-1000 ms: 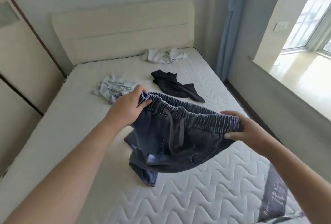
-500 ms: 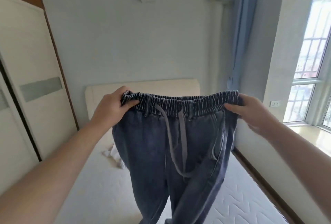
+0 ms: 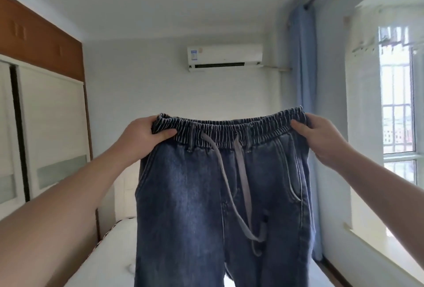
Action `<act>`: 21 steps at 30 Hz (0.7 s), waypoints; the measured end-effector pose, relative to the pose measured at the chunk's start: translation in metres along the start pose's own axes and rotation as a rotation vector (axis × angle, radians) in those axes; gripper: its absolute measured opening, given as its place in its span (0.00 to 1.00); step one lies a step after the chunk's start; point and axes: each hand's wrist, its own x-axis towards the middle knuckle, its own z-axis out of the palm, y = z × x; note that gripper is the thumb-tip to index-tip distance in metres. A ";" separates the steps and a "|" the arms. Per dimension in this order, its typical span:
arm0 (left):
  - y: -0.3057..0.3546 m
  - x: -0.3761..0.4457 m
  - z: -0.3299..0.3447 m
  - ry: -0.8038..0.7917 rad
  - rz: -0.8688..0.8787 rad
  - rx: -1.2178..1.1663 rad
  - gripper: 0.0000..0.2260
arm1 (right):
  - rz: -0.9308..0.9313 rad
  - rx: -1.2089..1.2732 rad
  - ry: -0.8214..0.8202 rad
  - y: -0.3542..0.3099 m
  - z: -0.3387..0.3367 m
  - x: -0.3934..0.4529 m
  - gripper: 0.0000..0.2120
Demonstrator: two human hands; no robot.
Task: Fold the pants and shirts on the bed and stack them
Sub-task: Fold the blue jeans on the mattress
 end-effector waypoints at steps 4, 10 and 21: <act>0.014 0.010 -0.020 -0.020 -0.017 -0.024 0.11 | -0.032 -0.003 -0.005 -0.013 -0.001 0.002 0.09; 0.015 0.000 -0.023 -0.097 -0.174 -0.444 0.15 | 0.086 0.138 -0.027 -0.018 0.000 -0.007 0.19; 0.025 -0.020 0.021 -0.004 -0.635 -0.881 0.13 | 0.501 0.407 0.049 0.001 0.028 -0.017 0.08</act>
